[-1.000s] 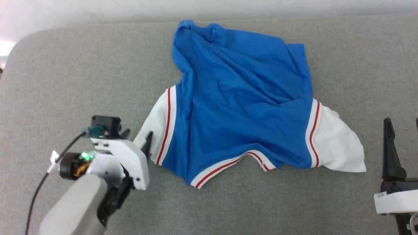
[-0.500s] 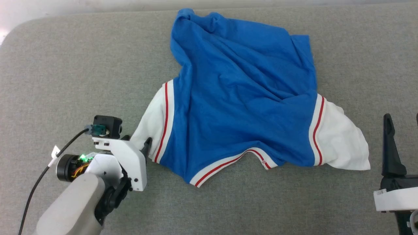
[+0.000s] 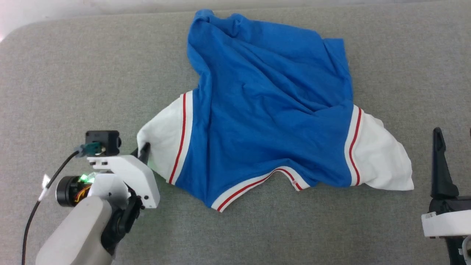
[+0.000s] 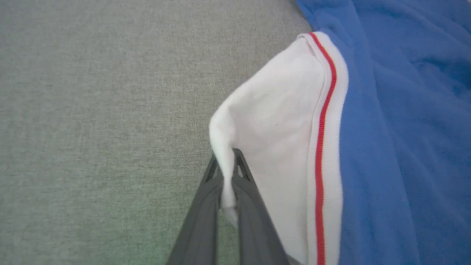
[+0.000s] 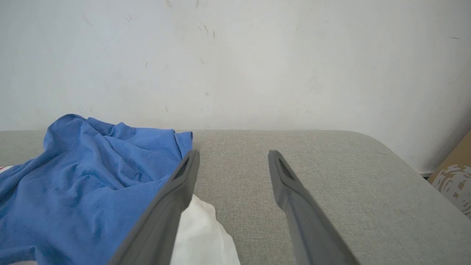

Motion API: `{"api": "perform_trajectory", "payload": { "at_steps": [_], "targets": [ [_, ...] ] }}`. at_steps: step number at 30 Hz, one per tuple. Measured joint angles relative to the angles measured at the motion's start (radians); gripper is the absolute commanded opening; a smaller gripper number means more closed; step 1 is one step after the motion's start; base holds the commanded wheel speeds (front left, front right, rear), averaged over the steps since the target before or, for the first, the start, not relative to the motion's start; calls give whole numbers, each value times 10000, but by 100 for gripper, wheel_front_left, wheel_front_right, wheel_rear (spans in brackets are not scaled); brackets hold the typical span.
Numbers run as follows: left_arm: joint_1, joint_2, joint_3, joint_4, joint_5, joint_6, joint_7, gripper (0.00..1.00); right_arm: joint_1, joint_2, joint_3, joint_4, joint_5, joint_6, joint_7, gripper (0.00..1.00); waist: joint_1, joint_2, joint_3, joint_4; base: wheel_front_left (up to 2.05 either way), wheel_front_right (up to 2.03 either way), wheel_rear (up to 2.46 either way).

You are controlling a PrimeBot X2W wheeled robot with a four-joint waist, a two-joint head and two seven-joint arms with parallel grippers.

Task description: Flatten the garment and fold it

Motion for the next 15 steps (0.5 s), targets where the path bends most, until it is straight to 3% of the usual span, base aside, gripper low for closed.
{"api": "perform_trajectory", "payload": {
  "at_steps": [8, 15],
  "targets": [
    [1527, 127, 1093, -2290, -138, 1152, -1214, 0, -79, -2, -40, 134, 128, 0, 437, 100, -2, 0, -401, 43, 0, 0, 0],
    [2993, 232, 1216, -3695, -272, 1745, -1254, 0, 330, 0, -284, 909, 54, -2, 2922, 100, -2, 0, -534, 148, 0, 0, 0]
  ]
}}
